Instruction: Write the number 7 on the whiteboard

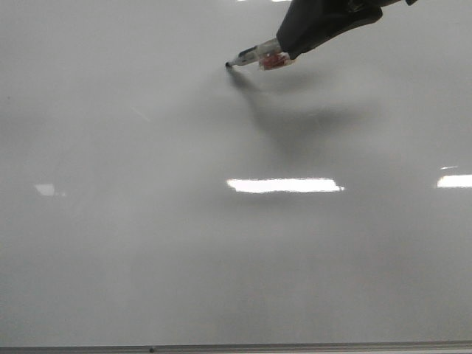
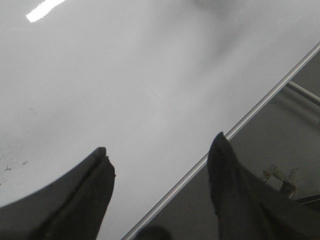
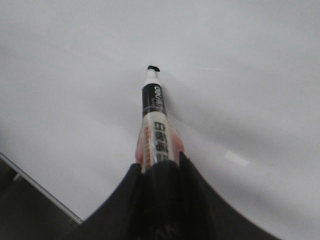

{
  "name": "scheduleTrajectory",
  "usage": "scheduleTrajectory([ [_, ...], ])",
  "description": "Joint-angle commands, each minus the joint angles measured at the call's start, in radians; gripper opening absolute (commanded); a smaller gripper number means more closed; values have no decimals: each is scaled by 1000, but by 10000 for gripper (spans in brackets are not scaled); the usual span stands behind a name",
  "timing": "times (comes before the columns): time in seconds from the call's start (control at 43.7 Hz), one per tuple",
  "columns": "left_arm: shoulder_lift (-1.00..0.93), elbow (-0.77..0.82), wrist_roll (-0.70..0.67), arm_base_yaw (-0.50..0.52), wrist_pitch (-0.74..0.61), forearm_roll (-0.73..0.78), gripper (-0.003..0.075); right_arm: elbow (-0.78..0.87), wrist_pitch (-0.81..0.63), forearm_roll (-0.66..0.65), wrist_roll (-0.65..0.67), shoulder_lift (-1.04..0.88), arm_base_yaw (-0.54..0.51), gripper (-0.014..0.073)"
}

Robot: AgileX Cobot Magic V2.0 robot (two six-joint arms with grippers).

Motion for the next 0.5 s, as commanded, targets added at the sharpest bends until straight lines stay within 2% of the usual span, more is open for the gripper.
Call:
scheduleTrajectory([
  [0.0, -4, -28, -9, 2, -66, -24, 408, -36, -57, -1, -6, -25, -38, -67],
  [0.206, -4, -28, -9, 2, -69, -24, 408, -36, 86, -36, -7, -86, -168, -67],
  [0.48, -4, -28, -9, 2, -71, -24, 408, -36, 126, -64, -7, -78, -173, -67],
])
